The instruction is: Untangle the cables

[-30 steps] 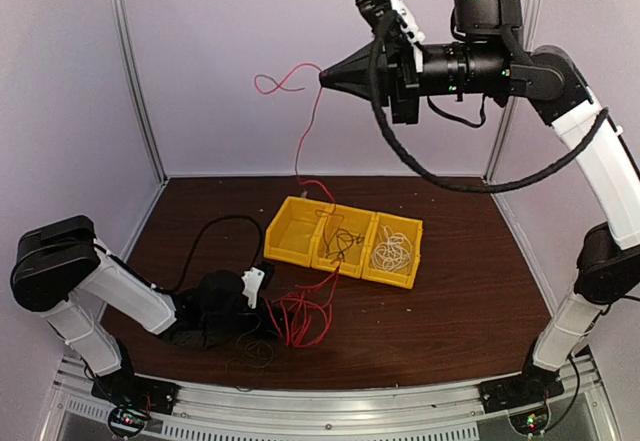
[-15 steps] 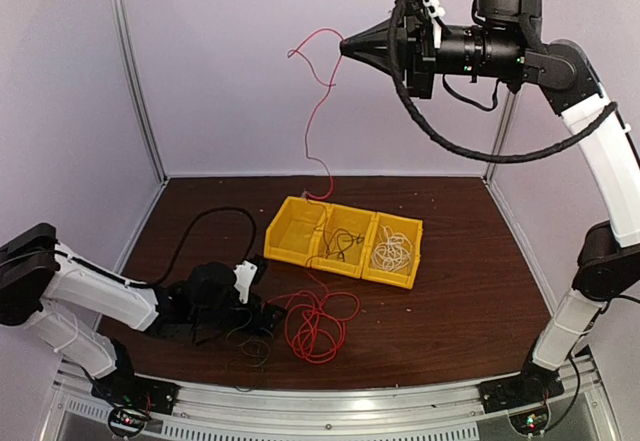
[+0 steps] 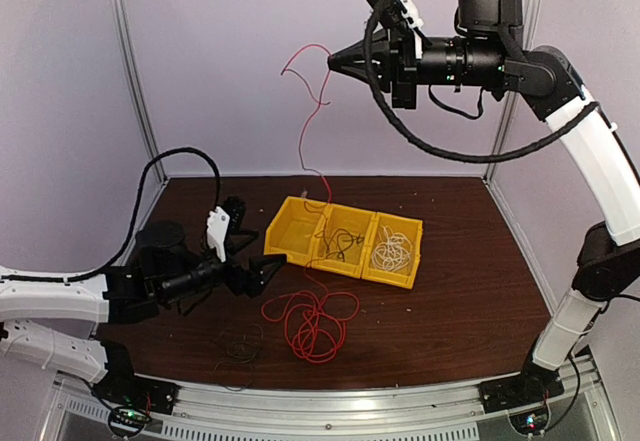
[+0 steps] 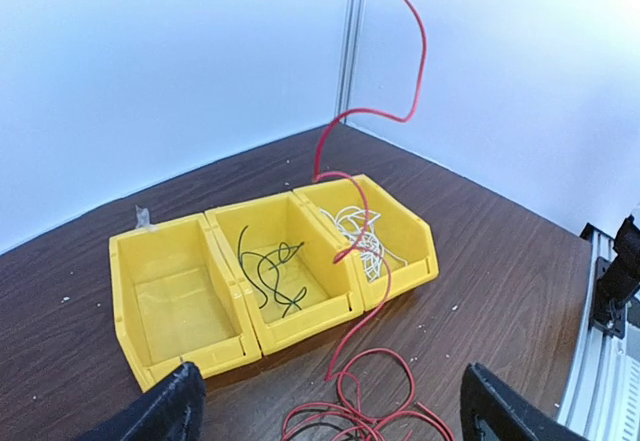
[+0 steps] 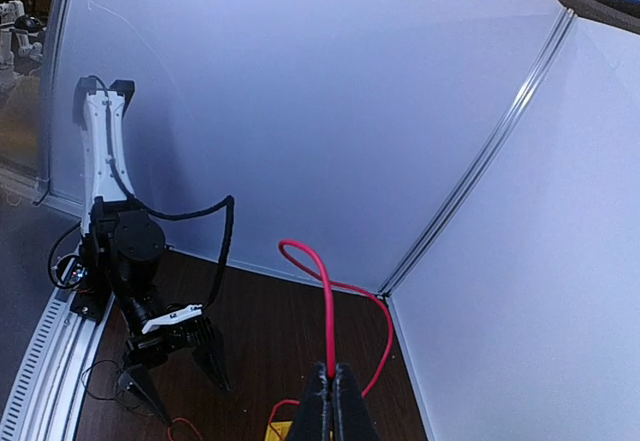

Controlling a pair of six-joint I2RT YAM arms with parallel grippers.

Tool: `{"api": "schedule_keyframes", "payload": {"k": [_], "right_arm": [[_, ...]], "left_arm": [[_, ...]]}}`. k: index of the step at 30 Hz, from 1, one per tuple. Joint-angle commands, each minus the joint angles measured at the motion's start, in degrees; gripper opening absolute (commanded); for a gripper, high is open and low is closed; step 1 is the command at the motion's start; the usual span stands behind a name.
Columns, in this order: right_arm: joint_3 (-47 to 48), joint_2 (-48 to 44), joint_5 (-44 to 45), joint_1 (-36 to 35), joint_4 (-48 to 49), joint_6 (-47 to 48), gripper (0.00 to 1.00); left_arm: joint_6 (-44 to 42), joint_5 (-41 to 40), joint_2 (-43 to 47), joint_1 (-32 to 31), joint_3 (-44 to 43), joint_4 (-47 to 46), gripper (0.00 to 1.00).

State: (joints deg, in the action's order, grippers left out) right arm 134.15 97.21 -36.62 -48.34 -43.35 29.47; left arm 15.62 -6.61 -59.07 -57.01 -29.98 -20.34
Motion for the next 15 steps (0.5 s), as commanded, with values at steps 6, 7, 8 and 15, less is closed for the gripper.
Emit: {"api": "schedule_keyframes", "payload": {"k": [6, 7, 8, 15], "right_arm": [[-1.30, -0.48, -0.11, 0.27, 2.63, -1.79, 0.00], [-1.38, -0.60, -0.14, 0.26, 2.59, -1.79, 0.00], [-1.55, -0.74, -0.12, 0.26, 2.65, -1.83, 0.00], [-2.14, -1.57, 0.01, 0.28, 2.48, -1.87, 0.00]], "left_arm": [[-7.23, 0.38, -14.76, -0.26, -6.30, -4.83, 0.85], [-8.05, 0.77, -16.09, -0.23, -6.32, -5.93, 0.84], [-8.52, 1.28, -17.49, -0.25, -6.40, -7.21, 0.84], [-12.53, -1.27, -26.59, 0.24, -9.58, -12.26, 0.83]]}}
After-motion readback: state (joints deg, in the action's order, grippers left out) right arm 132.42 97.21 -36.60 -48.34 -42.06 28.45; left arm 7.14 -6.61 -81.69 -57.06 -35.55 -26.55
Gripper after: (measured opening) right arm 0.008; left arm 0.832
